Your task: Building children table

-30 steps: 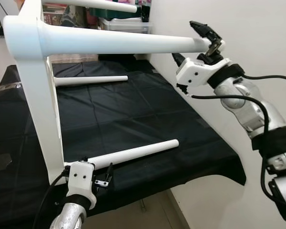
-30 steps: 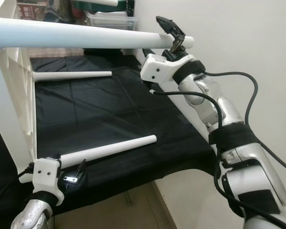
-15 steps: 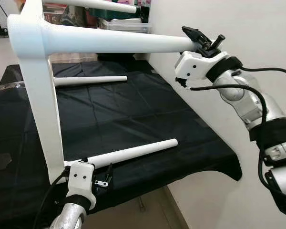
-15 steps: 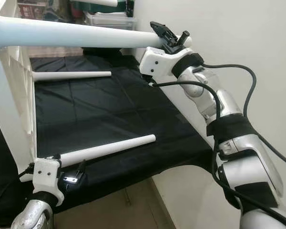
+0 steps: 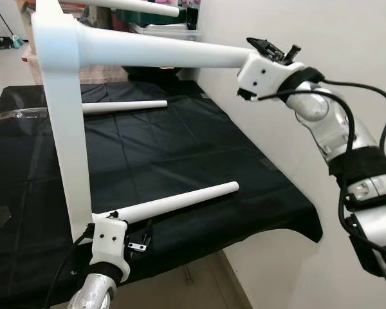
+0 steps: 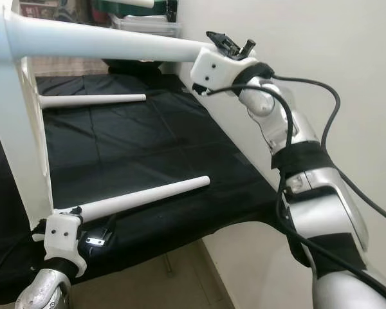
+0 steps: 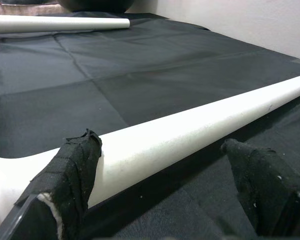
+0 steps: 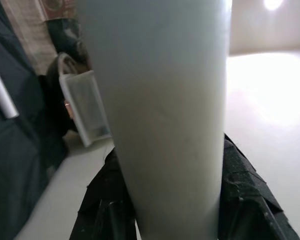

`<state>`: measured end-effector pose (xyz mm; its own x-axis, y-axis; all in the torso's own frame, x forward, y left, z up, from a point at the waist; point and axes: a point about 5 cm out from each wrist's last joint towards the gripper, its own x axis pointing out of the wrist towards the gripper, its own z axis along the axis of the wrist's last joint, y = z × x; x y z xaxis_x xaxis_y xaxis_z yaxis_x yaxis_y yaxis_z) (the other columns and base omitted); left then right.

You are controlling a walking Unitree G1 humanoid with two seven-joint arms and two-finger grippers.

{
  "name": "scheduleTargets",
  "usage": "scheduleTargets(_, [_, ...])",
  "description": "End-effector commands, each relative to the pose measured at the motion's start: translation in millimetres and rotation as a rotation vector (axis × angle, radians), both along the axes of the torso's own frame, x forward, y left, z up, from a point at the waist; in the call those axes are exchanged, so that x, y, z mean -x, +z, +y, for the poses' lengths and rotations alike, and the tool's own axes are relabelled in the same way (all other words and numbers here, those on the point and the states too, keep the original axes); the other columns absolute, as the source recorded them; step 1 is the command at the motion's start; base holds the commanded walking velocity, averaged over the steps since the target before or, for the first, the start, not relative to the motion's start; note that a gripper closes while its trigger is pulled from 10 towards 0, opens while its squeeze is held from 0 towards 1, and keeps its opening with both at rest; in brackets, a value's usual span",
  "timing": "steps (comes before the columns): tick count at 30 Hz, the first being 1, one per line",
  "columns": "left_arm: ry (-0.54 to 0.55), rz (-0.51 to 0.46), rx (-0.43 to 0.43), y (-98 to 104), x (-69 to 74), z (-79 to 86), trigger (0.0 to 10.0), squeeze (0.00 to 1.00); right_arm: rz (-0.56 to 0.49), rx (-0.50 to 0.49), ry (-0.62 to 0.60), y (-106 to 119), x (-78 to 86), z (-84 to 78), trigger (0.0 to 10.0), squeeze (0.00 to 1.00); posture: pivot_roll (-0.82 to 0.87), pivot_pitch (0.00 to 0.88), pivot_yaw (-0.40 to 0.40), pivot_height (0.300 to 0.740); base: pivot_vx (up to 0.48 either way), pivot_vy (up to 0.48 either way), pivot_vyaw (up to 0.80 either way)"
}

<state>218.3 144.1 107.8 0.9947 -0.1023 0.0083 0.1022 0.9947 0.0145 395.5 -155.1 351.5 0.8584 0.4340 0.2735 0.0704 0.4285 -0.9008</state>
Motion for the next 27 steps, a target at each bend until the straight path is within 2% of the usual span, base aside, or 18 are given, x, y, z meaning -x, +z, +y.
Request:
scheduleTargets(1, [-0.004, 0.016, -0.012, -3, 0.5, -1.2, 10.0, 0.0, 0.074, -0.335, 0.004, 13, -4.7, -12.7, 0.0, 0.0, 0.09, 0.0, -0.138, 0.74, 0.0, 0.0, 0.0])
scheduleTargets(4, [-0.003, 0.014, -0.012, -3, 0.4, -1.3, 10.0, 0.0, 0.102, -0.373, 0.013, 15, -6.5, -10.4, 0.0, 0.0, 0.09, 0.0, -0.14, 0.74, 0.0, 0.0, 0.0])
scheduleTargets(5, [0.0, 0.011, -0.014, -2, 0.2, -0.7, 10.0, 0.0, 0.176, -0.459, 0.04, 17, -9.9, -5.3, 0.0, 0.0, 0.09, 0.0, -0.14, 0.74, 0.0, 0.0, 0.0])
scheduleTargets(8, [0.002, 0.009, -0.015, -1, 0.2, -0.3, 10.0, 0.0, 0.209, -0.496, 0.054, 18, -11.2, -2.6, 0.0, 0.0, 0.09, 0.0, -0.14, 0.74, 0.0, 0.0, 0.0])
scheduleTargets(9, [0.003, 0.007, -0.016, -1, 0.2, 0.0, 10.0, 0.0, 0.255, -0.548, 0.071, 19, -12.7, 0.5, 0.0, 0.0, 0.09, 0.0, -0.143, 0.74, 0.0, 0.0, 0.0])
scheduleTargets(11, [0.003, 0.007, -0.016, -1, 0.2, 0.0, 10.0, 0.0, 0.255, -0.548, 0.071, 19, -12.7, 0.5, 0.0, 0.0, 0.09, 0.0, -0.143, 0.74, 0.0, 0.0, 0.0])
scheduleTargets(12, [0.006, 0.005, -0.018, -1, 0.4, 0.4, 10.0, 0.0, 0.295, -0.594, 0.084, 20, -14.0, 2.8, 0.0, 0.0, 0.09, 0.0, -0.145, 0.74, 0.0, 0.0, 0.0])
scheduleTargets(13, [0.006, 0.005, -0.018, -1, 0.4, 0.4, 10.0, 0.0, 0.295, -0.594, 0.084, 20, -14.0, 2.8, 0.0, 0.0, 0.09, 0.0, -0.145, 0.74, 0.0, 0.0, 0.0])
scheduleTargets(14, [0.009, 0.003, -0.018, 0, 0.7, 0.9, 10.0, 0.0, 0.339, -0.656, 0.096, 21, -15.2, 5.1, 0.0, 0.0, 0.09, 0.0, -0.146, 0.74, 0.0, 0.0, 0.0])
scheduleTargets(15, [0.009, 0.003, -0.018, 0, 0.7, 0.9, 10.0, 0.0, 0.339, -0.656, 0.096, 21, -15.2, 5.1, 0.0, 0.0, 0.09, 0.0, -0.146, 0.74, 0.0, 0.0, 0.0])
scheduleTargets(19, [0.012, -0.002, -0.018, 2, 2.1, 0.4, 10.0, 0.0, 0.45, -0.925, 0.097, 28, -19.7, 5.8, 0.0, 0.0, 0.09, 0.0, -0.146, 0.74, 0.0, 0.0, 0.0])
scheduleTargets(20, [0.012, -0.002, -0.018, 2, 2.1, 0.4, 10.0, 0.0, 0.45, -0.925, 0.097, 28, -19.7, 5.8, 0.0, 0.0, 0.09, 0.0, -0.146, 0.74, 0.0, 0.0, 0.0])
scheduleTargets(21, [0.012, -0.002, -0.015, 2, 2.5, -0.3, 10.0, 0.0, 0.498, -1.045, 0.072, 22, -22.4, 2.7, 0.0, 0.0, 0.09, 0.0, -0.146, 0.74, 0.0, 0.0, 0.0])
scheduleTargets(23, [0.013, -0.002, -0.014, 2, 2.9, -0.8, 10.0, 0.0, 0.58, -1.137, 0.033, 2, -25.7, 0.6, 0.0, 0.0, 0.09, 0.0, -0.151, 0.74, 0.0, 0.0, 0.0])
scheduleTargets(26, [0.013, -0.002, -0.013, 3, 3.6, -1.3, 10.0, 0.0, 0.661, -1.198, -0.022, -30, -26.8, 3.1, 0.0, 0.0, 0.09, 0.0, -0.151, 0.74, 0.0, 0.0, 0.0])
scheduleTargets(27, [0.013, -0.002, -0.013, 3, 3.6, -1.3, 10.0, 0.0, 0.661, -1.198, -0.022, -30, -26.8, 3.1, 0.0, 0.0, 0.09, 0.0, -0.151, 0.74, 0.0, 0.0, 0.0])
